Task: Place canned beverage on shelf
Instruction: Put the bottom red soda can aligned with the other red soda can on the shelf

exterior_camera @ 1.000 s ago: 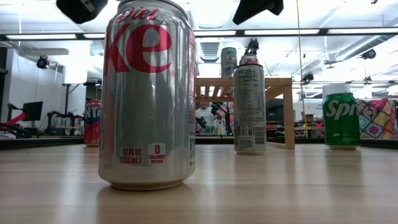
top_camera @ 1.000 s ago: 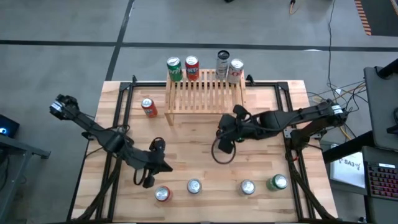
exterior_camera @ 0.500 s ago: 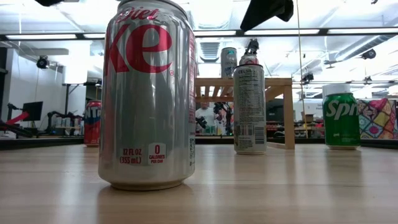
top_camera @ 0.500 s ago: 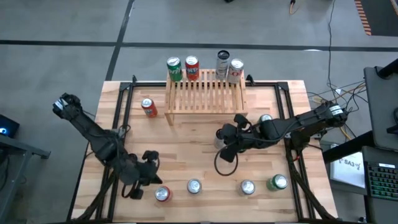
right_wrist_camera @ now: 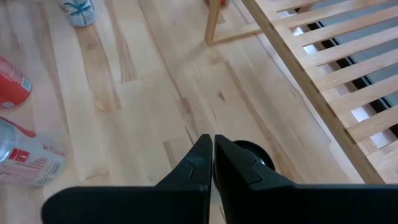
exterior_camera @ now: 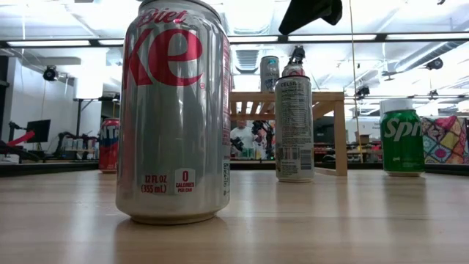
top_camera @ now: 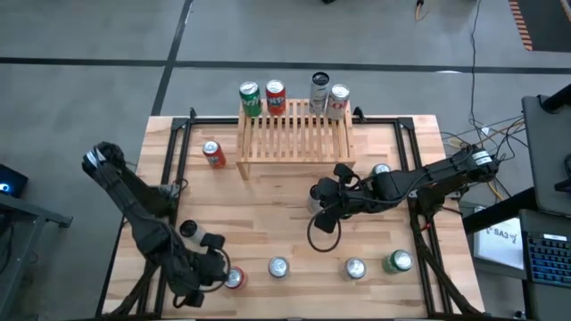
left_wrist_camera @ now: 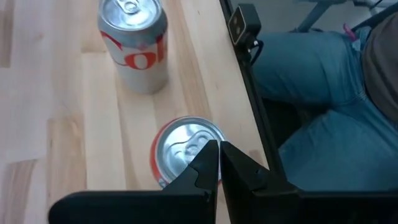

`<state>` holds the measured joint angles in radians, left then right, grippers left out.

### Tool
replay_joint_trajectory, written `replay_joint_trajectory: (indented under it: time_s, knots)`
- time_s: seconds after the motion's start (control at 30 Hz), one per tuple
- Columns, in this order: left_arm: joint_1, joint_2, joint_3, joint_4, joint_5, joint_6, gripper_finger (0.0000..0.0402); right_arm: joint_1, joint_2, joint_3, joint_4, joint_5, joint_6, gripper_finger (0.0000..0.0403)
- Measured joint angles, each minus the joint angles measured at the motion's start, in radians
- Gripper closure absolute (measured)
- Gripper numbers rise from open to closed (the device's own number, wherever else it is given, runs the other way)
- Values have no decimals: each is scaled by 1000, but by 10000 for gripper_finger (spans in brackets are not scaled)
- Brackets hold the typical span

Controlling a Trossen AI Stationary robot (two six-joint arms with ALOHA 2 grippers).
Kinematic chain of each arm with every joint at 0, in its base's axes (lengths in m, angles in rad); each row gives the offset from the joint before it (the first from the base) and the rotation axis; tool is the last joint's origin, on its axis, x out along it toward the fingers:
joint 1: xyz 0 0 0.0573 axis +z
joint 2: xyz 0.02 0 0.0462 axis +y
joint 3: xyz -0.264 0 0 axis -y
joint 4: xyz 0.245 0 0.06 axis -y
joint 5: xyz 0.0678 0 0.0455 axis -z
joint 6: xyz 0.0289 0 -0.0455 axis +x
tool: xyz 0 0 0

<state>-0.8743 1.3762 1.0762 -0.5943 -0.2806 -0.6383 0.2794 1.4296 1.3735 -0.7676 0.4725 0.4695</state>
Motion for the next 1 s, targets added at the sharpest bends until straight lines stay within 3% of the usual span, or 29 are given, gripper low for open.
replay_joint_trajectory:
  time_s: [0.13, 0.3, 0.77, 1.0]
  knots:
    - [0, 35, 32, -10, -6, -11, 395, 0, 0, 0, 0, -1, -2, 394]
    - [0, 69, 82, -66, -8, -46, 354, 3, 0, 0, 0, -2, -2, 394]
    - [-1, 117, 95, -118, -27, -131, 116, 29, 0, 0, -2, -10, 1, 394]
    - [-1, 117, 89, -128, -27, -148, 63, 44, 0, 0, -2, -10, 6, 394]
